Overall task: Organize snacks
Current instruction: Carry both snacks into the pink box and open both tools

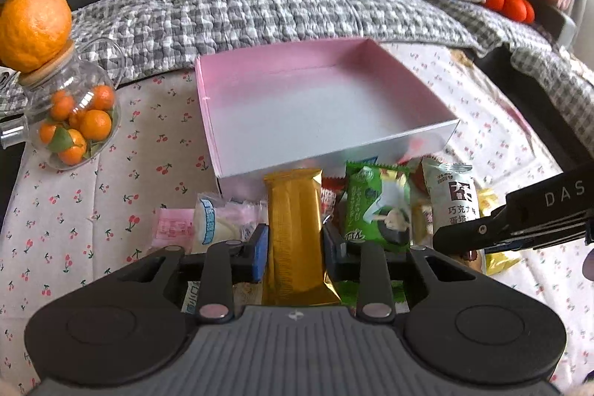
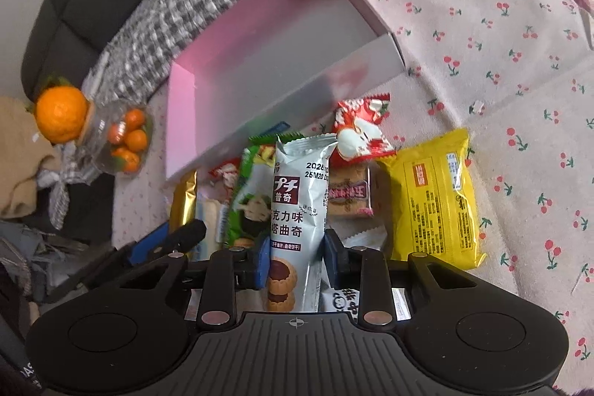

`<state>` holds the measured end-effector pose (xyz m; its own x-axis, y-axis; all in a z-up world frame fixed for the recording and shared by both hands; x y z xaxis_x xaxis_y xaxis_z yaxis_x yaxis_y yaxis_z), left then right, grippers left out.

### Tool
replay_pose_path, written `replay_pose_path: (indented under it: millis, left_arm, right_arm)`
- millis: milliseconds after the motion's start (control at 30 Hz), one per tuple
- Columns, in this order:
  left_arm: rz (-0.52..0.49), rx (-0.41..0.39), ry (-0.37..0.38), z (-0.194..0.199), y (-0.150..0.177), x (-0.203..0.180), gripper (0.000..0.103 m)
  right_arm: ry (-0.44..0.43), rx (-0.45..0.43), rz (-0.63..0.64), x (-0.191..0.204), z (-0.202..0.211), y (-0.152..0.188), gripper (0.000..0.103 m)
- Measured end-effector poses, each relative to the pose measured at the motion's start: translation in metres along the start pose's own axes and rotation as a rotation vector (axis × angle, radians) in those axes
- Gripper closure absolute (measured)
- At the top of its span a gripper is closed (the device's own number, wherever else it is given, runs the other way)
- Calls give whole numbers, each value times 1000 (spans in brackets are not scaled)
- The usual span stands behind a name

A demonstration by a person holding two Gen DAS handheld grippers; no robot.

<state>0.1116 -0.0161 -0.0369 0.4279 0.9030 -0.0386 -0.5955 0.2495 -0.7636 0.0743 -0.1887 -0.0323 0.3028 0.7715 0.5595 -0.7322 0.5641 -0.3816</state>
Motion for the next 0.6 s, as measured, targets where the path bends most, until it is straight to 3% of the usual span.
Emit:
replay_pose_path:
  millis: [233, 600]
  left_arm:
    - [39, -45, 4, 8, -14, 0, 76]
    - [58, -90, -75, -22, -46, 3, 76]
  right_arm:
    - [-44, -62, -59, 2, 14, -21, 74]
    - [-75, -164, -106, 9, -7, -76, 74]
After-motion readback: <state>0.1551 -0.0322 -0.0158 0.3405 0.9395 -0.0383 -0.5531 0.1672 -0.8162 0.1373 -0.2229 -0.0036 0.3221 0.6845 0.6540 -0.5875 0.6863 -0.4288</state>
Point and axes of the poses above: each gripper's, at about its wrist camera, not at the fingertips, and z roughly against the way its jaws point, x to its left, y to its underside, the point moved 4 cm from there along -z, roughly the way its jaws point, and after that the axes turned 11 degrees about -x, right-handed, at the moved point
